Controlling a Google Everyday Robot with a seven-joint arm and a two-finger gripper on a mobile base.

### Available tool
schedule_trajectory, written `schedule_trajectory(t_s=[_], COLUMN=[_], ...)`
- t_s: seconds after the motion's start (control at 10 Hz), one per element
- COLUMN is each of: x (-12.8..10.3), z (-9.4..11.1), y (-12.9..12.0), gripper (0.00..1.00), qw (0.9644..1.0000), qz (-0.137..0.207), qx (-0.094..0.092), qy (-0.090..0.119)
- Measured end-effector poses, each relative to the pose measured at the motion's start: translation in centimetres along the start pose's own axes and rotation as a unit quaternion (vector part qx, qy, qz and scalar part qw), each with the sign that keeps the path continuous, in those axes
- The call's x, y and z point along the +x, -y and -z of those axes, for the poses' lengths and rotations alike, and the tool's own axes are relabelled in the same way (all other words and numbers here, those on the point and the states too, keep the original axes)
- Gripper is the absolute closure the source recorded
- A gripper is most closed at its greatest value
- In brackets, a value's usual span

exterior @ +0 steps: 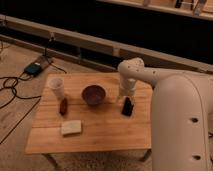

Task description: Place the eraser on the white sponge

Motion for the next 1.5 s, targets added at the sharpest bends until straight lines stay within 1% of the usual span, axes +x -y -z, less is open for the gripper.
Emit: schedule_trajectory(t_s=[0.3,0.8,1.3,1.4,1.5], x=[-0.1,-0.4,-0.2,-0.2,-0.2], z=[-1.7,-2.8,-4.1,-4.2,-4.4], y=[1.3,2.6,3.0,2.9,2.7], gripper=[0.35,0.35,0.35,0.37,0.48], qw=[0.9998,0.9992,0.9987,0.9987,0.9986], qz=[-0.017,-0.035,-0.036,-0.034,-0.031], qx=[0.004,0.004,0.007,0.008,0.008], qy=[-0.010,-0.021,-0.036,-0.038,-0.041])
